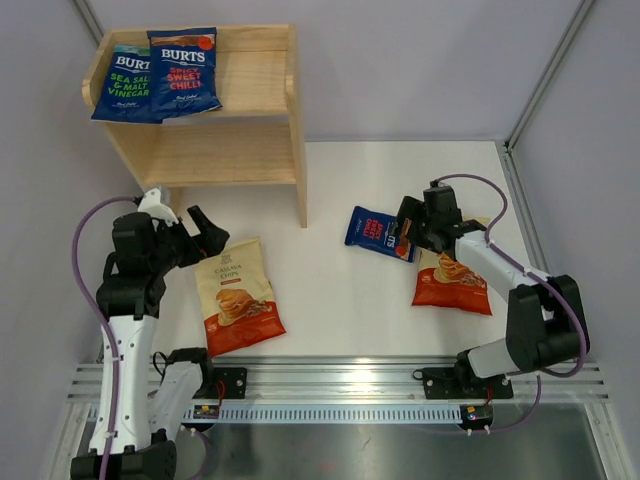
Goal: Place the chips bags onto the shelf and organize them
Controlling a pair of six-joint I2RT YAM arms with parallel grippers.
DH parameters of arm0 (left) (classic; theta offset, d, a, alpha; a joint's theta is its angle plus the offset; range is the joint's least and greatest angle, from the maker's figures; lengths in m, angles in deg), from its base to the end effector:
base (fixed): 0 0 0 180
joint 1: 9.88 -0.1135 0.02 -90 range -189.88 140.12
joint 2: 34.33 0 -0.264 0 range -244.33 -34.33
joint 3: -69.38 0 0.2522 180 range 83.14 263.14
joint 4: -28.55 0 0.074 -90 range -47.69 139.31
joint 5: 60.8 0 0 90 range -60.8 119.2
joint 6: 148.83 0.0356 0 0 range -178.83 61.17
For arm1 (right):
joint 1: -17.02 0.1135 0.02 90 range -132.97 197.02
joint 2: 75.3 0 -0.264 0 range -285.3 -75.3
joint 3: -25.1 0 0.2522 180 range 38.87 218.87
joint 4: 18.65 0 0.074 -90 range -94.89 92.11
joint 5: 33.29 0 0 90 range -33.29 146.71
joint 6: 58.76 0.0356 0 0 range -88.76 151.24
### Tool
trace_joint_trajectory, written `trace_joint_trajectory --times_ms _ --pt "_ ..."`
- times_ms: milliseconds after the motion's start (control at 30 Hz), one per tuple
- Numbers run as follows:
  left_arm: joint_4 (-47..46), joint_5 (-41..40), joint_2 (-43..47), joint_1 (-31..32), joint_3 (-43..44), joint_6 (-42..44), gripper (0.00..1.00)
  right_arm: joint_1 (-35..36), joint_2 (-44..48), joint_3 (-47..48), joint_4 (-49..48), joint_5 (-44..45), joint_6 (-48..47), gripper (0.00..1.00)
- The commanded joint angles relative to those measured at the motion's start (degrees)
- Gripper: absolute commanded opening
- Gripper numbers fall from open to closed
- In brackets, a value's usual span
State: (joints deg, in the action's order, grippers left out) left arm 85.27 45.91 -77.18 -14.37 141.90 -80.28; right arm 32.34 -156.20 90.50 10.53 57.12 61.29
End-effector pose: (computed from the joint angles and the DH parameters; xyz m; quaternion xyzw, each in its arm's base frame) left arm 0.1422 0.0009 0.3687 -0.1155 0.8393 -0.1987 0.4927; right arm 0.2886 0.0788 0.2297 0.1197 0.9150 0.1455 0.3567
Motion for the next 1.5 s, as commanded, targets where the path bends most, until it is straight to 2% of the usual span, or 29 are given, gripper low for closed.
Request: trace_joint_trajectory --times_ms 0,133,233,367,533,833,1033,1133,1233,1267,1367,1400,1467 --pt "-2.3 2.7 0.3 0.0 -6.2 2.4 0.99 -0.5 -3.1 -0.4 -2.5 -0.1 -0.6 0.99" --pt "-2.4 -2.5 -1.2 0.1 -10.0 2.0 0.99 -1.0 -5.8 -1.0 -2.3 0.0 -0.3 0.99" --pt "-2.2 -0.5 -1.4 0.0 -9.2 2.4 0.99 -1.8 -6.9 -1.5 -2.8 0.2 -0.5 0.99" --pt "-2.5 -2.5 1.7 0.1 -10.2 1.3 0.99 -3.1 -7.6 -1.1 -2.1 2.3 -1.5 0.99" --pt "-3.3 -2.3 3.8 1.2 -10.9 1.2 0.99 -7.0 -9.5 -0.2 -2.1 0.5 -3.1 0.99" --pt "-3.6 -0.7 3.3 2.6 -10.9 1.4 0.99 -10.5 -12.8 1.6 -2.6 -0.1 -2.7 0.92" --pt "-3.6 -0.4 3.0 2.8 -10.9 1.5 0.99 -10.7 -16.6 2.8 -6.6 -10.0 -4.6 0.91" --pt "-3.7 -0.5 3.0 3.2 -10.9 1.5 0.99 -11.2 -19.5 4.5 -6.6 -13.6 -5.0 0.87" --pt "-3.6 -0.6 3.0 3.6 -10.9 1.5 0.99 -12.1 -21.7 4.9 -8.5 -17.5 -5.0 0.71" --pt "-3.6 -0.6 3.0 3.9 -10.9 1.5 0.99 -12.1 -22.4 5.1 -8.2 -18.1 -5.0 0.59" --pt "-3.6 -0.6 2.9 3.9 -10.9 1.5 0.99 -12.1 -22.9 5.0 -8.4 -17.8 -4.9 0.47" --pt "-3.6 -0.6 2.9 4.0 -10.9 1.5 0.99 -12.1 -22.8 4.9 -8.2 -17.5 -4.9 0.38" --pt "-3.5 -0.6 2.8 4.0 -10.9 1.5 0.99 -12.1 -22.5 4.7 -8.5 -18.9 -5.3 0.27"
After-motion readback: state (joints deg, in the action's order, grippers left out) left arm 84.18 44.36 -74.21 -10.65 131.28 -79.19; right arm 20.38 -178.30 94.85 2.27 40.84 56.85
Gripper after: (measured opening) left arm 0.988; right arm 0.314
